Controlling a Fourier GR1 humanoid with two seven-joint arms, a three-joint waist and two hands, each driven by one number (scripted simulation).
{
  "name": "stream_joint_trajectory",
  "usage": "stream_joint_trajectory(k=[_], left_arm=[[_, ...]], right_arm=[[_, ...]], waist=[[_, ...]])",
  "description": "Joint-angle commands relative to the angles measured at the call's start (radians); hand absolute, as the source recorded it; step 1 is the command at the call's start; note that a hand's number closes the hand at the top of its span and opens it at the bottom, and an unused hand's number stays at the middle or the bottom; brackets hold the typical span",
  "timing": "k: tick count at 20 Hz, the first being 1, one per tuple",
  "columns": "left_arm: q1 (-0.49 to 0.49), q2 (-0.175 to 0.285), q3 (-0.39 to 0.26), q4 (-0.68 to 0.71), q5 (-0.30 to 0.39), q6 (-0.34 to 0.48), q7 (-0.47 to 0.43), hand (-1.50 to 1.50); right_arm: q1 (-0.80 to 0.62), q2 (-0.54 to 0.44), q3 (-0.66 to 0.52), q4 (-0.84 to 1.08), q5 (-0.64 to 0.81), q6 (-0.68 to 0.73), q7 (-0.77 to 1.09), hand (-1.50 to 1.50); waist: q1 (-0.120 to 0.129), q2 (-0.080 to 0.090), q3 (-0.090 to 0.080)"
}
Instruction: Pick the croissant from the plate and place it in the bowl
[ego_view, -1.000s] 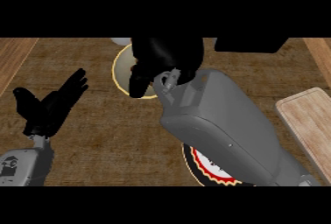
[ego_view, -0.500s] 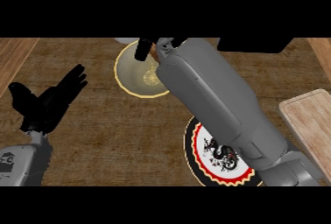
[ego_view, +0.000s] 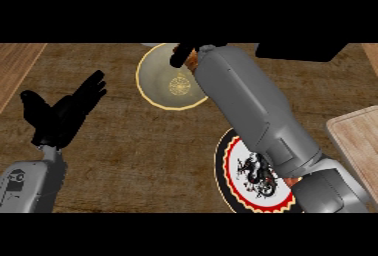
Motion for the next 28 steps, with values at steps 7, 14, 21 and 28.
stream_joint_trajectory(k=[7,14,21,28], left_arm=[[-0.05,-0.002,-0.018,0.013,-0.012,-0.012,-0.009,0.0],[-0.039,-0.013,-0.024,0.007,-0.003,-0.02,-0.01,0.0],[-0.008,-0.02,-0.026,0.001,-0.012,-0.013,-0.023,0.0],[-0.021,0.017,0.028,0.028,-0.007,0.0,-0.004,0.0]], right_arm=[[0.024,0.0,-0.201,0.148,-0.218,-0.159,-0.147,-1.5],[0.019,0.0,-0.242,0.184,-0.266,-0.286,-0.328,-1.5],[0.01,-0.003,-0.263,0.233,-0.243,-0.447,-0.426,-1.5],[0.014,-0.029,-0.289,0.28,-0.231,-0.577,-0.46,-1.5]], waist=[[0.047,0.027,0.002],[0.065,0.024,0.001],[0.04,0.014,0.001],[-0.022,-0.008,0.001]])
